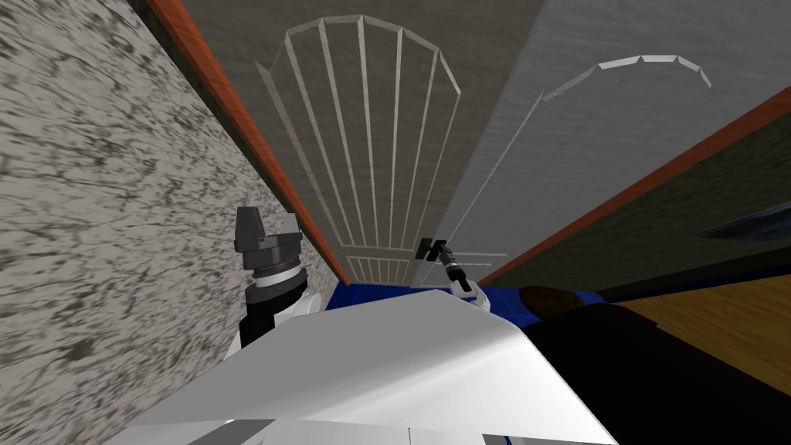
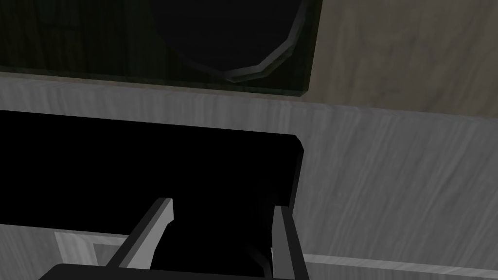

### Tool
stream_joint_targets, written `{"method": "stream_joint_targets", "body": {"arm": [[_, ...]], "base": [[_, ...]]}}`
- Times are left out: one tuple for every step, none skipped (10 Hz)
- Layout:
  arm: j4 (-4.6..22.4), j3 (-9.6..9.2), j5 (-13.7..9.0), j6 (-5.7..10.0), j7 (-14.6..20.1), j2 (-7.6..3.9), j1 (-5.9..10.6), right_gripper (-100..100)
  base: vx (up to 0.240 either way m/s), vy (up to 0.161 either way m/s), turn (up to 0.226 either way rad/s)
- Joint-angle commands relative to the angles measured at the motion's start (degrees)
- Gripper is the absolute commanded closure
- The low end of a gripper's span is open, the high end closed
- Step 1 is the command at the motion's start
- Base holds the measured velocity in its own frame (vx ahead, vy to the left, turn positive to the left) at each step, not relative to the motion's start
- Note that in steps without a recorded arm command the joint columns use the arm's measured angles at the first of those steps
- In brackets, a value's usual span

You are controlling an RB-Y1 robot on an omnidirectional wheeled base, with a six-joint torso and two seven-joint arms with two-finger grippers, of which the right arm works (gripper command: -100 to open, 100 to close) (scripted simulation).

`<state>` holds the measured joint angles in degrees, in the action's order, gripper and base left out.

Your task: Pull the door open

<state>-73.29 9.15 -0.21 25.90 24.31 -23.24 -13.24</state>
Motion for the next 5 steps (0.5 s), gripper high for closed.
{"method": "stream_joint_targets", "body": {"arm": [[0.1,0.49,-0.1,-0.05,0.0,-0.27,-0.09,100],[0.5,0.98,-0.2,-0.19,0.1,-0.65,-1.15,100],[0.6,1.18,-0.2,-0.21,0.2,-0.83,-1.47,100],[0.8,1.57,-0.3,-0.24,0.3,-1.19,-2.09,100],[0.8,1.74,-0.3,-0.20,0.4,-1.52,-2.64,100]], "base": [[-0.001,0.005,-0.010],[-0.091,-0.083,-0.107],[-0.172,-0.134,-0.111],[-0.200,-0.168,-0.172],[-0.188,-0.180,-0.105]]}}
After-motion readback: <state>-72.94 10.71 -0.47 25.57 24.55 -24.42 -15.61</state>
